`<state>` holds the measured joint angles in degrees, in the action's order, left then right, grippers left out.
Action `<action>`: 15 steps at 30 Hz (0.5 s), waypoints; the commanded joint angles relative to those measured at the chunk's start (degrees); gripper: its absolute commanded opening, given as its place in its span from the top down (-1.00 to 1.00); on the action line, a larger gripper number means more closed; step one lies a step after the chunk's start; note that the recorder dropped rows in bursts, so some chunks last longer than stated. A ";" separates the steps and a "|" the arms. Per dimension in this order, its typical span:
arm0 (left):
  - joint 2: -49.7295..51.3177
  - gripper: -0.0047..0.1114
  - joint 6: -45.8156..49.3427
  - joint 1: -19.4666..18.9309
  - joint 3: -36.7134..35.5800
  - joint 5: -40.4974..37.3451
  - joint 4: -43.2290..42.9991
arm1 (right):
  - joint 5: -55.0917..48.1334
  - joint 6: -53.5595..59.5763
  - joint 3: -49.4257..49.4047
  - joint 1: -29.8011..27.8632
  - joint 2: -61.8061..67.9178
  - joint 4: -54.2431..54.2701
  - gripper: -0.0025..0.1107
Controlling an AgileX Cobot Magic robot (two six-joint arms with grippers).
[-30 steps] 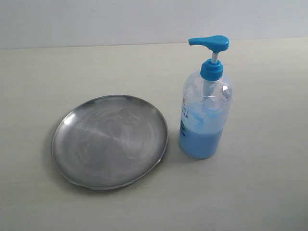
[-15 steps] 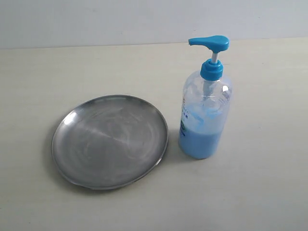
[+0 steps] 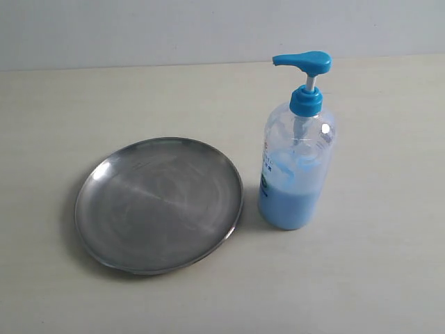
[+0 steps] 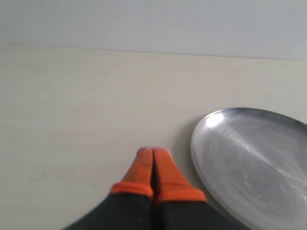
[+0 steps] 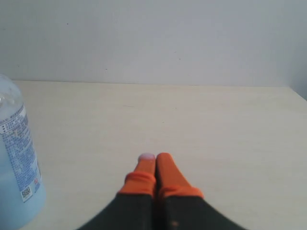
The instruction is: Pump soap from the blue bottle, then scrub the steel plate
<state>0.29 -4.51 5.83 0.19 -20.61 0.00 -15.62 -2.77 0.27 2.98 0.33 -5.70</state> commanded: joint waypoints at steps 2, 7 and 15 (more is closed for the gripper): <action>-0.29 0.92 -0.21 0.31 -0.19 0.40 0.00 | 0.40 -0.23 -0.27 -0.36 -0.33 -0.08 0.96; -0.29 0.92 -0.21 0.31 -0.19 0.40 0.00 | 0.40 -0.23 -0.27 -0.36 -0.33 -0.08 0.96; -0.29 0.92 -0.21 0.31 -0.19 0.40 0.00 | -0.05 -0.23 -0.27 -0.36 0.46 -0.08 0.96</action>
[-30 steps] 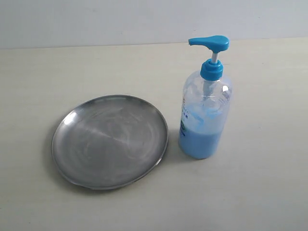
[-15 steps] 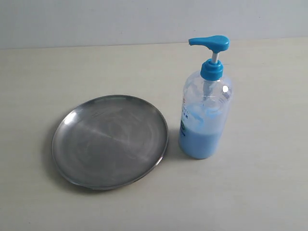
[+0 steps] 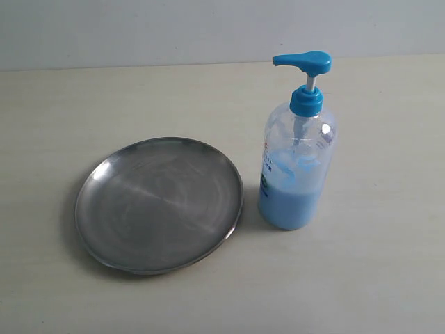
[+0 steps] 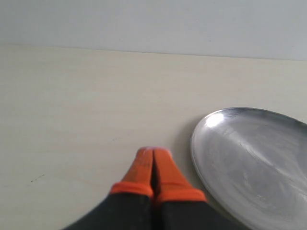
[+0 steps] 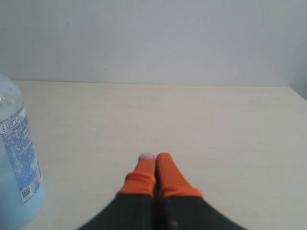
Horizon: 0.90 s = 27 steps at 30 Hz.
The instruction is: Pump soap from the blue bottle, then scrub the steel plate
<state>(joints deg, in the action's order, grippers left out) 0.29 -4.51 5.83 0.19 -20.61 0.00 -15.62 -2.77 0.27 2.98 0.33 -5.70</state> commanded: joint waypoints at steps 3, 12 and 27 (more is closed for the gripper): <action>-0.29 0.92 -0.21 0.31 -0.19 0.40 0.00 | -1.62 -0.23 0.75 -0.36 2.76 -0.08 0.96; -0.29 0.92 -0.21 0.31 -0.19 0.40 0.00 | -1.62 -0.23 8.89 -0.36 9.44 -0.08 0.96; -0.29 0.92 -0.21 0.31 -0.19 0.40 0.00 | -1.62 -0.23 25.58 -0.36 21.59 -0.08 0.96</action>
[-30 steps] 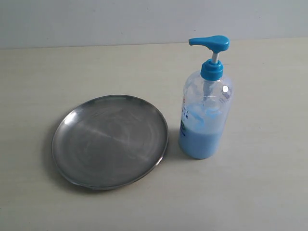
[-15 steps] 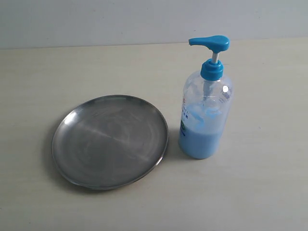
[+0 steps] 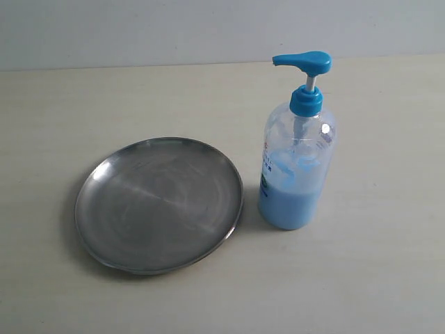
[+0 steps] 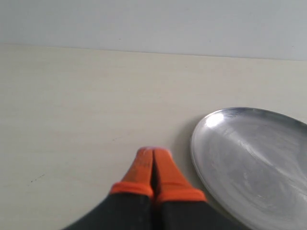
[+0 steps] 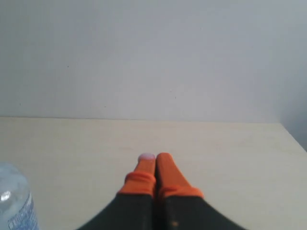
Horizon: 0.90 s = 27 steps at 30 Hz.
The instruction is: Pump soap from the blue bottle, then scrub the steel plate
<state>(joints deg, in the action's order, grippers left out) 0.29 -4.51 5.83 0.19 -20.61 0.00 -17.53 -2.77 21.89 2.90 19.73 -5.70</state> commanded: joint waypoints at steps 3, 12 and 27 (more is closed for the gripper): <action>-0.29 0.92 -0.21 0.31 -0.19 0.40 0.00 | 0.29 -0.23 7.07 -0.27 3.70 -0.08 0.96; -0.29 0.92 -0.21 0.31 -0.19 0.40 0.00 | 0.29 -0.23 16.34 -0.27 5.13 -0.08 0.96; -0.29 0.92 -0.21 0.31 -0.19 0.40 0.00 | 1.37 -0.23 18.65 -0.27 5.13 -0.08 0.96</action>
<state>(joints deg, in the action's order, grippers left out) 0.29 -4.51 5.83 0.19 -20.61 0.00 -16.69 -2.77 40.18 2.90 24.63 -5.70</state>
